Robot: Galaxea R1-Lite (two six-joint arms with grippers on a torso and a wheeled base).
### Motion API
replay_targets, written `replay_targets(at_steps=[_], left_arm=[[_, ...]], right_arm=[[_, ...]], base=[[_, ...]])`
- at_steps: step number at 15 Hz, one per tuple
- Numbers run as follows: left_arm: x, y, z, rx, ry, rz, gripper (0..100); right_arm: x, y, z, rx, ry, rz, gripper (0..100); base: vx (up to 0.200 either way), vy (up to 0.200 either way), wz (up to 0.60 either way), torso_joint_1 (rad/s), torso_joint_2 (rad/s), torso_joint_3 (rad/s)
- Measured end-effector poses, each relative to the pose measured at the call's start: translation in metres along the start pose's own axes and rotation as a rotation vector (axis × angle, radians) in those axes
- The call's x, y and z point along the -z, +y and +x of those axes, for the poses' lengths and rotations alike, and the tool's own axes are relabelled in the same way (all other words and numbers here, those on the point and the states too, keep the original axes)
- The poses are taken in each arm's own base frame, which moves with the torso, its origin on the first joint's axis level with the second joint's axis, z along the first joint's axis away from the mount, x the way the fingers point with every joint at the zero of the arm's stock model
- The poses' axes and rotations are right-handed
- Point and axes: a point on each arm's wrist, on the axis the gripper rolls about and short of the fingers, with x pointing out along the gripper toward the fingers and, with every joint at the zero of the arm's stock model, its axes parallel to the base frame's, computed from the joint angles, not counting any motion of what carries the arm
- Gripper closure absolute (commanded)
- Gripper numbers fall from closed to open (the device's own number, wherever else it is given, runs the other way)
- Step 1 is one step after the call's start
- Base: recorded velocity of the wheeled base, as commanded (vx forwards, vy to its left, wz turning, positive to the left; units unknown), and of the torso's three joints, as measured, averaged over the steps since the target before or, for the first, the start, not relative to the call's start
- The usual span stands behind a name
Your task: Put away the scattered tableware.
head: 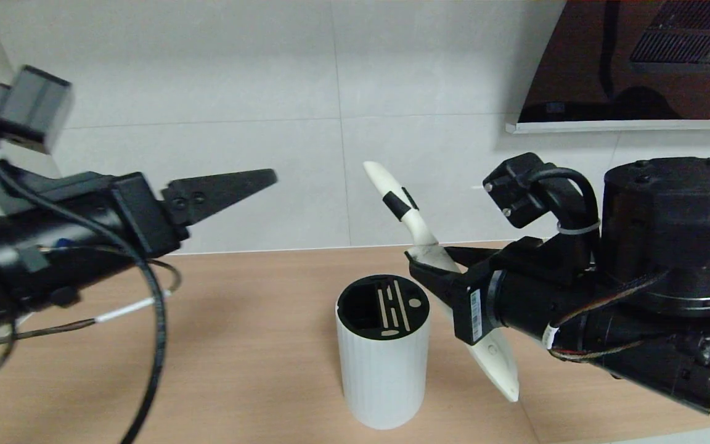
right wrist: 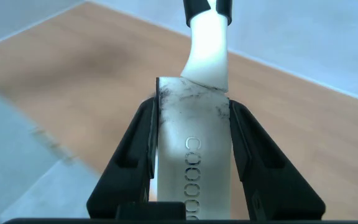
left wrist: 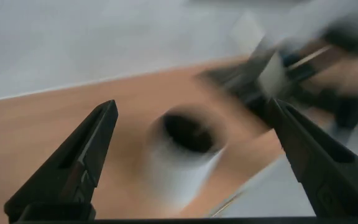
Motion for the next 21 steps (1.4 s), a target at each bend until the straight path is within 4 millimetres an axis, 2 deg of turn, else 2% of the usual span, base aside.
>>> replay_targets(at_steps=[3, 6, 8, 11, 15, 21], left_arm=[[0.029, -0.001, 0.047, 0.128, -0.013, -0.118, 0], [0.059, -0.006, 0.070, 0.197, 0.040, -0.225, 0], [0.070, -0.009, 0.076, 0.206, 0.079, -0.276, 0], [0.075, -0.009, 0.081, 0.206, 0.099, -0.303, 0], [0.070, -0.012, 0.082, 0.246, 0.048, -0.314, 0], [0.075, -0.010, 0.084, 0.239, 0.058, -0.316, 0]], right_arm=[[0.003, 0.009, 0.004, 0.007, 0.002, 0.036, 100], [0.002, 0.014, 0.006, 0.007, -0.020, 0.043, 100], [0.001, 0.015, 0.006, 0.013, -0.040, 0.049, 100], [0.002, 0.016, 0.006, 0.007, -0.047, 0.053, 100], [0.008, 0.021, 0.006, -0.014, -0.028, 0.043, 100], [0.009, 0.031, 0.002, -0.051, -0.029, 0.043, 100]], base=[[0.000, 0.000, 0.00, 0.000, 0.00, 0.000], [0.000, 0.000, 0.00, 0.000, 0.00, 0.000], [0.000, 0.000, 0.00, 0.000, 0.00, 0.000], [0.000, 0.000, 0.00, 0.000, 0.00, 0.000], [0.000, 0.000, 0.00, 0.000, 0.00, 0.000], [0.000, 0.000, 0.00, 0.000, 0.00, 0.000]])
